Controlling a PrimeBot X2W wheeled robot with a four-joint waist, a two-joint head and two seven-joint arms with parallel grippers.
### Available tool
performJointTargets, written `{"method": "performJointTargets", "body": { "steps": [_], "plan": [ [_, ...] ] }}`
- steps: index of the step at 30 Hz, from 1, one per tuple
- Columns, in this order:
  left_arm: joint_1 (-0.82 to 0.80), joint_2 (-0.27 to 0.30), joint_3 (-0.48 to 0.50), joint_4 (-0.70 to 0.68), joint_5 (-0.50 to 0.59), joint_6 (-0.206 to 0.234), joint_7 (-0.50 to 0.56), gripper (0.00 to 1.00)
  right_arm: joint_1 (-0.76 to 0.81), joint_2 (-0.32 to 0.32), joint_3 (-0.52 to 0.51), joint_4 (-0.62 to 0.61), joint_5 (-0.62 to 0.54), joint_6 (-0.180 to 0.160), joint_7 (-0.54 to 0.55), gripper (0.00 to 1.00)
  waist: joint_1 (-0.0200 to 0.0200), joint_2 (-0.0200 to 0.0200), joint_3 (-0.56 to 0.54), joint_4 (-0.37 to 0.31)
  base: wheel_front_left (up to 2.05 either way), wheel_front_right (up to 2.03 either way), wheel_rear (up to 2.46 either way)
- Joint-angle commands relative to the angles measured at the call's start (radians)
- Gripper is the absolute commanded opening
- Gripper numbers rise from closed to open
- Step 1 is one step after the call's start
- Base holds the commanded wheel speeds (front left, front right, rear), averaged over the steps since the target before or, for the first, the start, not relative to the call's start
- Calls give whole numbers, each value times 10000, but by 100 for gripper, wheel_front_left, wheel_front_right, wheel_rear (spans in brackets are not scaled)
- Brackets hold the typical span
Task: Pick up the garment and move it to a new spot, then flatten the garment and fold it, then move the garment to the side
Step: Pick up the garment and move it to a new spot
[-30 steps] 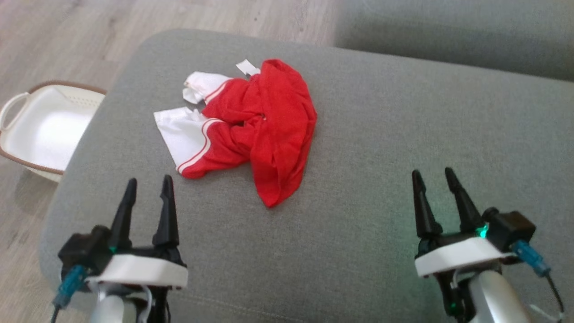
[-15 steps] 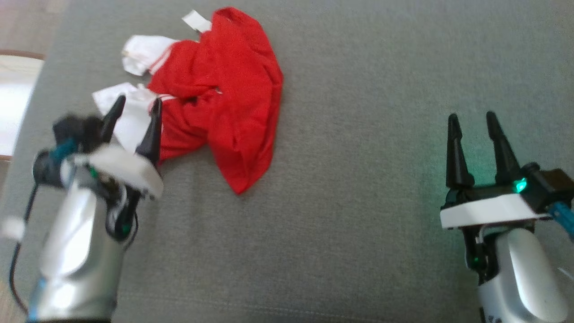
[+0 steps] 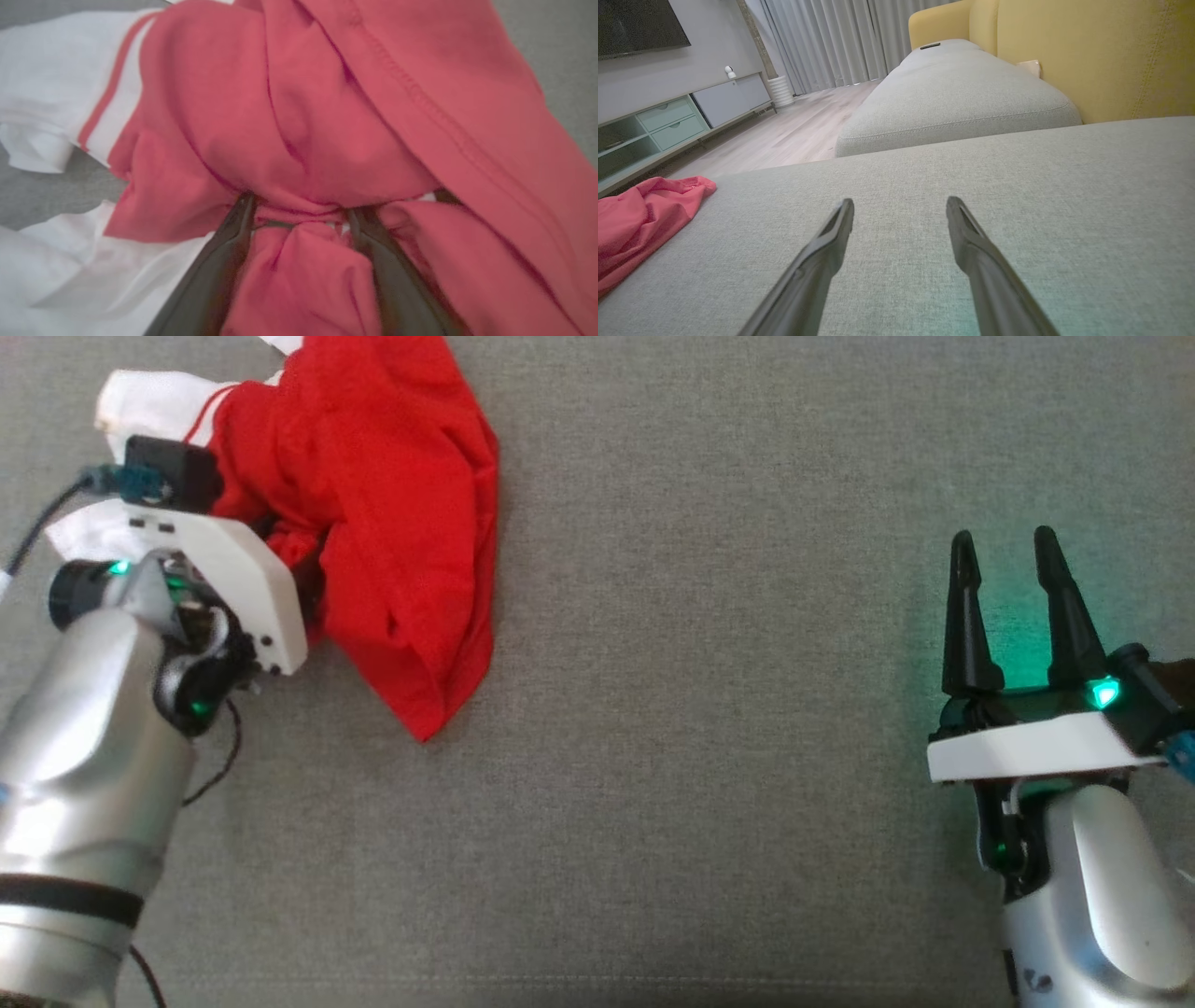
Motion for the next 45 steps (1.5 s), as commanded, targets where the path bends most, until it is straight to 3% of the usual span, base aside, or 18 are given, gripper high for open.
{"method": "performJointTargets", "body": {
  "steps": [1, 4, 5, 6, 7, 11, 18, 26, 29, 37, 45],
  "plan": [
    [-315, 566, 147, -24, -166, 6, 176, 100, -256, -20, 232, -363, -64, -9, -42, 100, -2, 0, 90, -92, 0, 0, 0],
    [-407, 743, -260, 268, -668, 5, 518, 100, -296, -20, 261, -357, -68, -9, -59, 100, -2, 0, 158, -173, 0, 0, 0],
    [-435, 802, -382, 341, -794, 5, 563, 93, -323, -20, 262, -357, -69, -9, -62, 100, -2, 0, 171, -198, 0, 0, 0],
    [-464, 852, -482, 403, -913, 5, 558, 29, -352, -20, 248, -359, -68, -9, -68, 100, -2, 0, 174, -217, 0, 0, 0],
    [-486, 885, -592, 445, -1046, 5, 558, 0, -376, -20, 238, -354, -62, -9, -73, 100, -2, 0, 165, -233, 0, 0, 0],
    [-562, 998, -918, 417, -1485, 5, 32, 0, -390, -20, 177, -279, -51, -9, -96, 100, -2, 0, -10, -228, 0, 0, 0],
    [-655, 839, -900, 95, -1816, 5, -2582, 0, -238, -20, 90, -39, 31, -9, -165, 100, -2, 0, -926, -157, 0, 0, 0],
    [-386, 642, -861, -740, -1712, 26, -4136, 0, 39, -20, 107, 165, 281, -9, -226, 100, -2, 0, -1793, -169, 0, 0, 0],
    [-177, 609, -828, -1285, -1590, 267, -4553, 0, 128, -20, 120, 233, 366, -9, -248, 100, -2, 0, -2006, -220, 0, 0, 0],
    [205, 192, -1238, -3032, -1363, 895, -4344, 0, 165, -20, 276, 317, 609, -9, -321, 100, -2, 0, -2266, -699, 0, 0, 0],
    [-280, -791, -1855, -3961, -1037, 1478, -3837, 0, -134, -20, 448, 273, 820, -9, -375, 100, -2, 0, -2020, -1716, 0, 0, 0]
  ]
}}
